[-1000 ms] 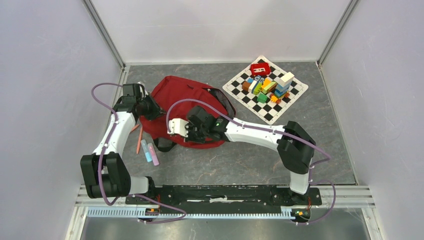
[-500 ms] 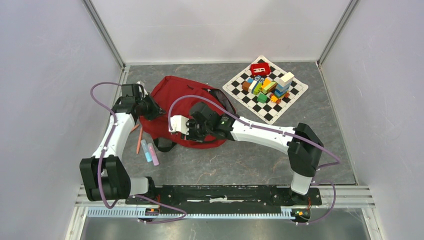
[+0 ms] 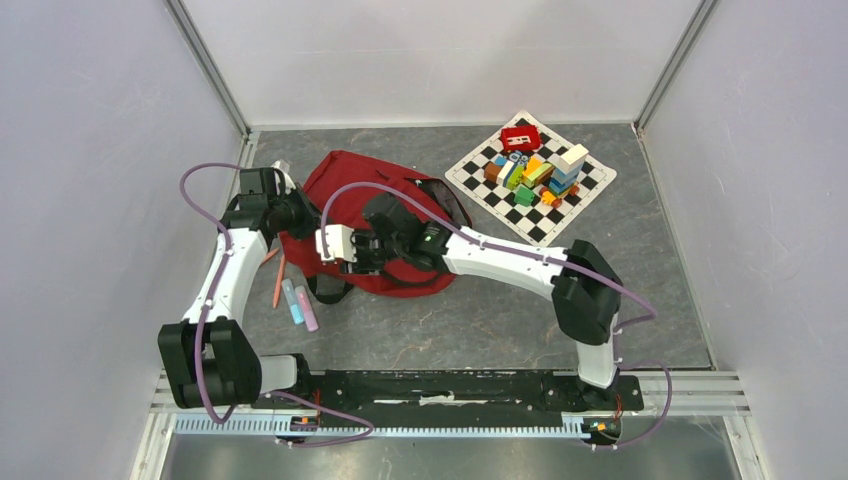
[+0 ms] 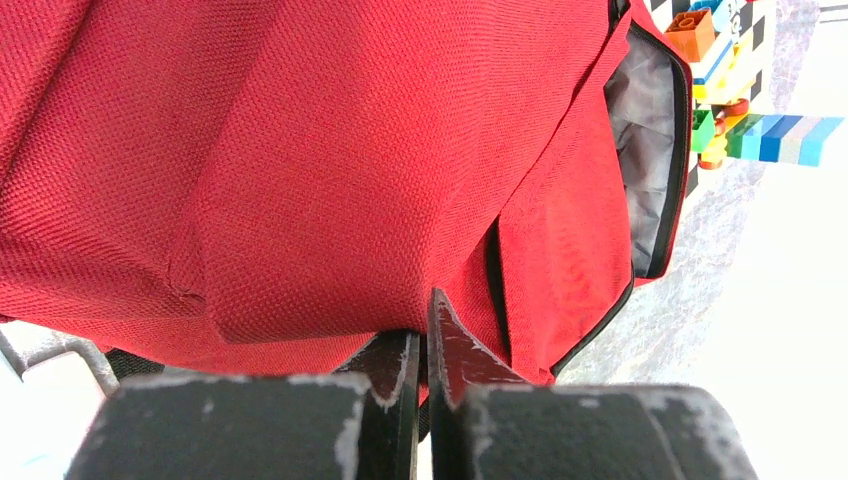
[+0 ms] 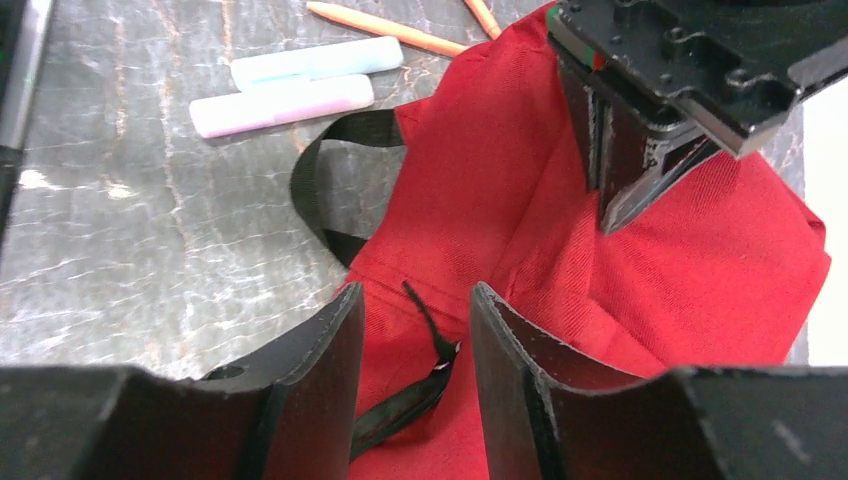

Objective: Pack the student bag
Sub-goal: Zip the student bag at the center of the board.

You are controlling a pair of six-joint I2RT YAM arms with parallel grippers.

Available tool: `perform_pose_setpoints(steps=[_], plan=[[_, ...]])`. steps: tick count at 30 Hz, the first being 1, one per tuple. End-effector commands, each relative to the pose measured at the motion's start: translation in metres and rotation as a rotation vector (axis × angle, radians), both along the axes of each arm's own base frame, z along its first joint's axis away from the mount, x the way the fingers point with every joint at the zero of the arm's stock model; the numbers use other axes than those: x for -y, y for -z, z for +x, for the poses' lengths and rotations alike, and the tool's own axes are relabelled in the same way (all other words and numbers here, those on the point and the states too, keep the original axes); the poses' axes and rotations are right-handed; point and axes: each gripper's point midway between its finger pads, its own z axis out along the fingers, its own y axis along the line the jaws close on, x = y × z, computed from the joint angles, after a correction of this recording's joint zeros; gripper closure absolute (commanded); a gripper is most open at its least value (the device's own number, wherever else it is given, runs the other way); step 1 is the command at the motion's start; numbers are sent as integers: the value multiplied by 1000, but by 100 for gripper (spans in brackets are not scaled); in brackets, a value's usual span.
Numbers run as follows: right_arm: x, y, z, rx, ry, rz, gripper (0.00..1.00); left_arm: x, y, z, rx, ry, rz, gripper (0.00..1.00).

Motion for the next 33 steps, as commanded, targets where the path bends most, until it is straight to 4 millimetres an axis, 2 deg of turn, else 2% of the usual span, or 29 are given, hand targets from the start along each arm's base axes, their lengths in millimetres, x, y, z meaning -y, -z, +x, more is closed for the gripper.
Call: perform_pose_setpoints(steps=[1, 4, 8, 10, 12, 14, 17, 20, 26, 33], plan=[[-14, -5, 22, 125, -13, -11, 50, 9, -19, -7, 56, 66, -23, 98], [-12, 8, 36, 177, 10, -62, 47, 12, -20, -10, 49, 68, -49, 98], [-10, 20, 40, 183, 26, -96, 46, 11, -26, -14, 57, 79, -30, 98], [-8, 36, 42, 176, 28, -137, 45, 11, -28, -17, 57, 93, -21, 98], [-6, 52, 48, 177, 45, -190, 47, 13, -29, -22, 50, 106, -24, 98], [-5, 57, 55, 188, 79, -214, 51, 15, -30, -28, 50, 112, -38, 98], [-6, 55, 60, 192, 107, -205, 58, 20, -36, -34, 57, 114, -70, 98], [-7, 52, 57, 197, 103, -199, 59, 22, -41, -33, 70, 105, -90, 98], [-5, 50, 28, 196, 56, -179, 51, 23, -30, -26, 40, 113, -95, 98], [-4, 49, 28, 210, 68, -179, 53, 19, -34, -21, 57, 110, -70, 98]])
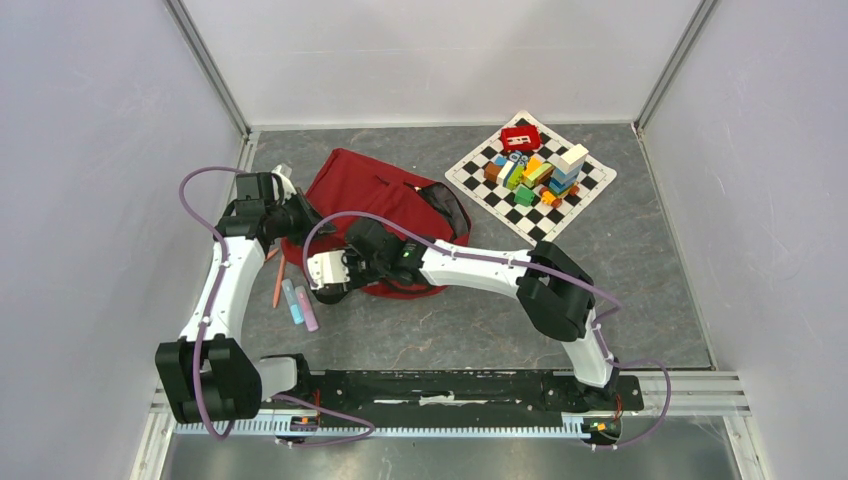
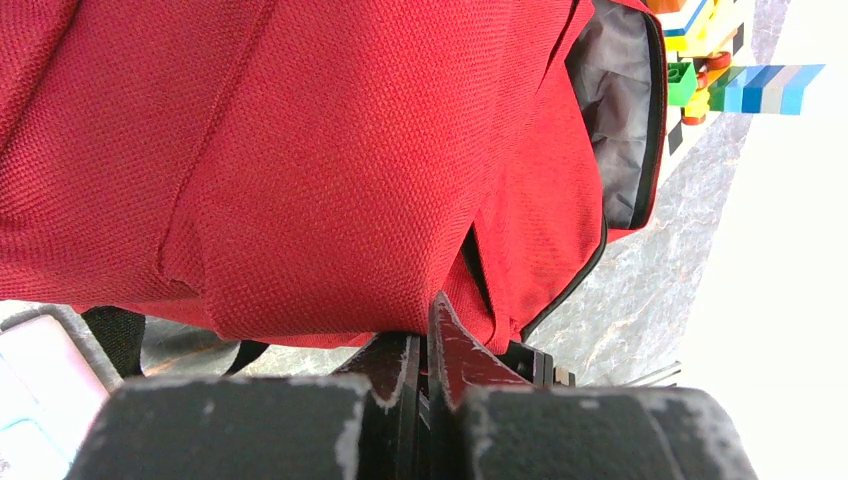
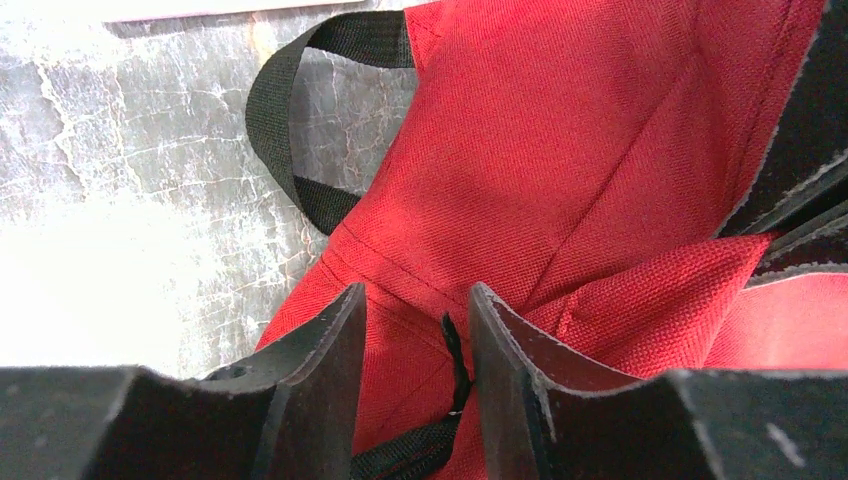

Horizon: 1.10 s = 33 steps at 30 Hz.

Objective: Pack the student bag
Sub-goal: Zip the student bag at the center of the board.

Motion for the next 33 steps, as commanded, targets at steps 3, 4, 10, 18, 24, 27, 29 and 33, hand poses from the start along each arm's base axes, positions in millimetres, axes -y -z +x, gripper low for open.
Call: perform_pose_setpoints(steps=[3, 4, 10, 18, 24, 27, 29, 33], plan=[[3, -25, 11, 54, 35, 44, 56, 9, -20, 1, 45, 53, -44, 98], [3, -25, 13, 59, 44, 44, 56, 9, -20, 0, 46, 53, -43, 98], [10, -16, 18, 71, 87, 15, 72, 8, -17, -4, 39, 42, -35, 98], [20, -27, 8, -1, 119, 11, 100, 0, -10, 5, 32, 4, -3, 98], [48, -17, -23, -137, 132, 5, 100, -11, -11, 24, 50, -51, 40, 98], [62, -13, -39, -206, 148, 4, 100, -14, -16, 37, 59, -66, 43, 98], [73, -11, -46, -224, 157, 4, 100, -16, -18, 46, 63, -79, 43, 98], [95, -6, -56, -229, 167, 3, 100, -24, -25, 65, 87, -119, 62, 98]])
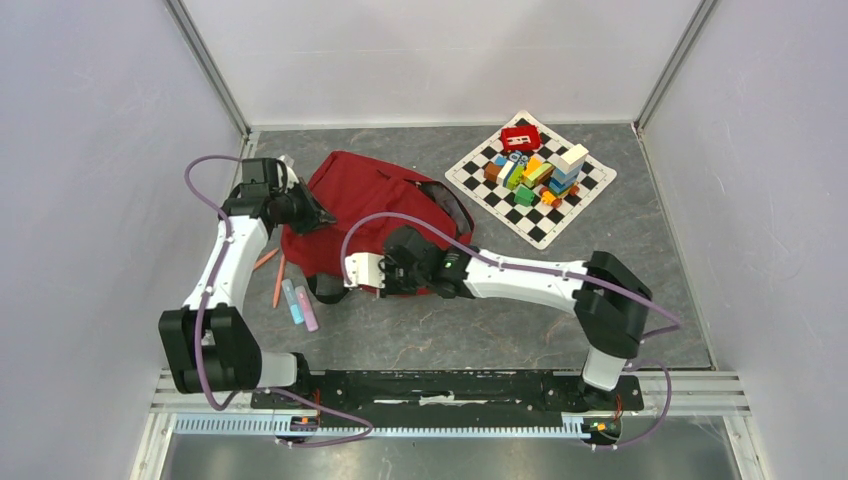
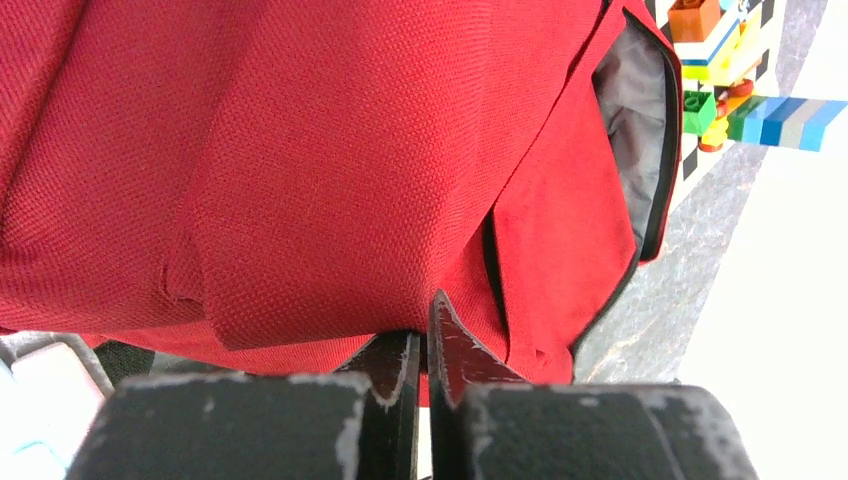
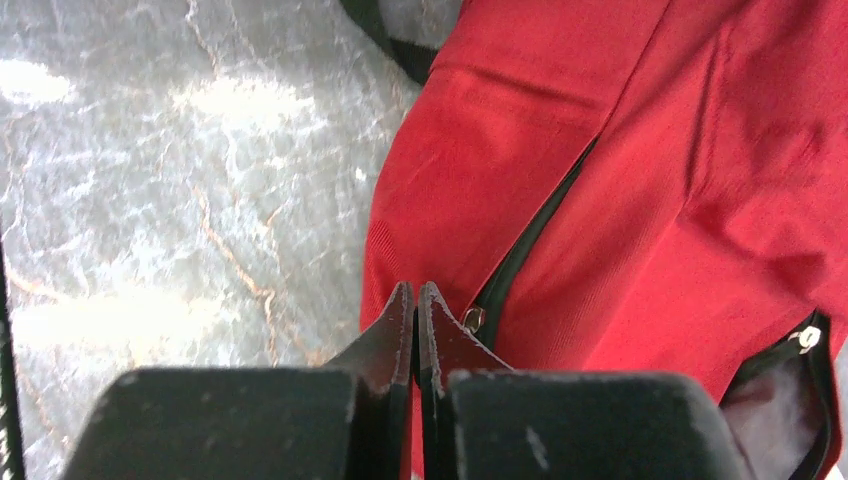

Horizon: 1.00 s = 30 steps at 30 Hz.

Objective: Pack the student bag
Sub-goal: Zip the student bag at the center of the board.

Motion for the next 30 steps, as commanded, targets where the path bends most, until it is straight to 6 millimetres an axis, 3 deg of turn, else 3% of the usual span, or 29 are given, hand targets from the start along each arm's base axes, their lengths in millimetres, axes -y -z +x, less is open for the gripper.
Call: perform_pose_setpoints(steps=[1, 8, 12, 13, 18, 20, 26, 30], plan=[[29, 3, -19, -63, 28, -6, 100, -18, -33, 45, 141, -92, 47, 98], [56, 15, -16, -49, 56, -16, 100, -30, -37, 87, 190, -127, 90, 98], [55, 3, 0, -50, 69, 27, 100, -28, -44, 99, 219, -109, 83, 97], [54, -2, 4, -50, 67, 41, 100, -26, -47, 98, 226, -103, 77, 90], [37, -26, 15, -67, 39, 112, 100, -20, -55, 61, 225, -106, 75, 30], [32, -32, 15, -91, 22, 137, 100, -15, -57, 40, 226, -121, 65, 20], [23, -41, 17, -124, -23, 158, 100, 2, -48, -16, 175, -227, -61, 12], [19, -50, 20, -128, -18, 179, 100, 39, -46, -34, 169, -232, -166, 11]])
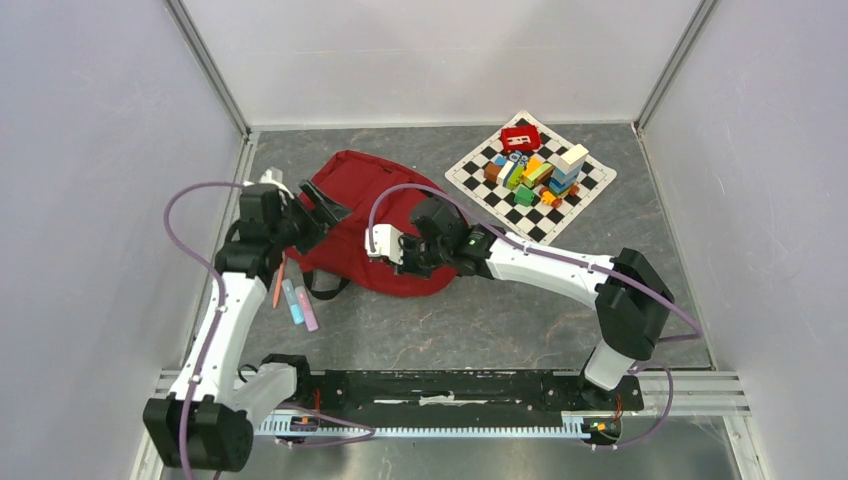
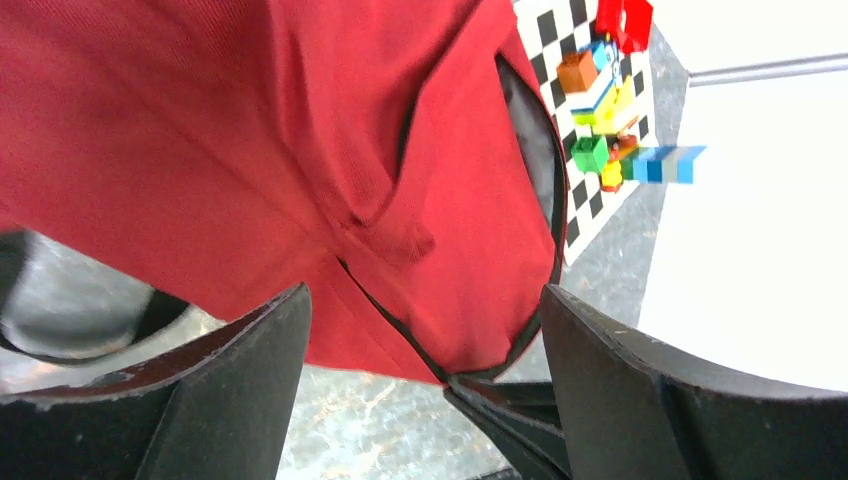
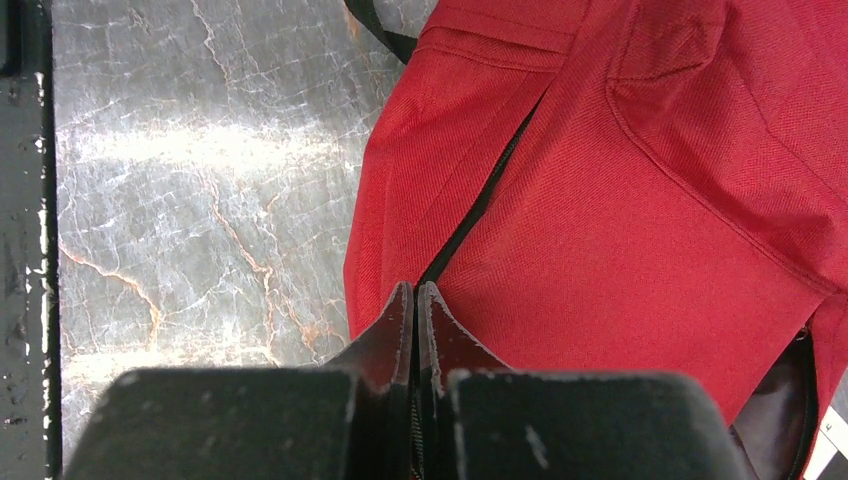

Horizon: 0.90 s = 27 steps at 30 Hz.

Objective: Pack the student bag
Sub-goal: Zip the student bag at the center of the board.

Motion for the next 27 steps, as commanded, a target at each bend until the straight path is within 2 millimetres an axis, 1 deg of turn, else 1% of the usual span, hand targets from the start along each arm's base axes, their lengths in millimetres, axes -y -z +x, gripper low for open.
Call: perform_pose_setpoints(steps=[1, 5, 7, 9, 10, 11, 12, 14, 19, 23, 26, 27], plan=[[-13, -25, 4, -8, -17, 66, 100, 30, 8, -7, -33, -66, -135, 11], [-14, -25, -1, -33, -26, 78, 100, 63, 21, -11, -70, -24, -161, 10], [-11, -23, -4, -48, -22, 73, 100, 74, 27, -10, -82, -20, -169, 10], [-9, -23, -6, -54, -22, 73, 100, 80, 35, -11, -102, -25, -170, 10], [-8, -24, -8, -56, -23, 75, 100, 81, 41, -11, -118, -29, -164, 10], [-8, -24, -9, -59, -24, 77, 100, 82, 46, -12, -131, -31, -157, 12], [-7, -25, -10, -60, -23, 81, 100, 82, 53, -12, -148, -31, -151, 18], [-6, -25, -11, -65, -23, 82, 100, 83, 64, -13, -176, -29, -139, 23], [-1, -23, -14, -67, -18, 80, 100, 83, 74, -12, -194, -33, -109, 26], [-2, -23, -14, -63, -18, 83, 100, 80, 88, -12, -224, -39, -78, 28], [0, -22, -14, -59, -17, 76, 100, 81, 94, -9, -234, -28, -57, 35], [1, -20, -14, -56, -17, 68, 100, 82, 94, -8, -232, -22, -47, 40]])
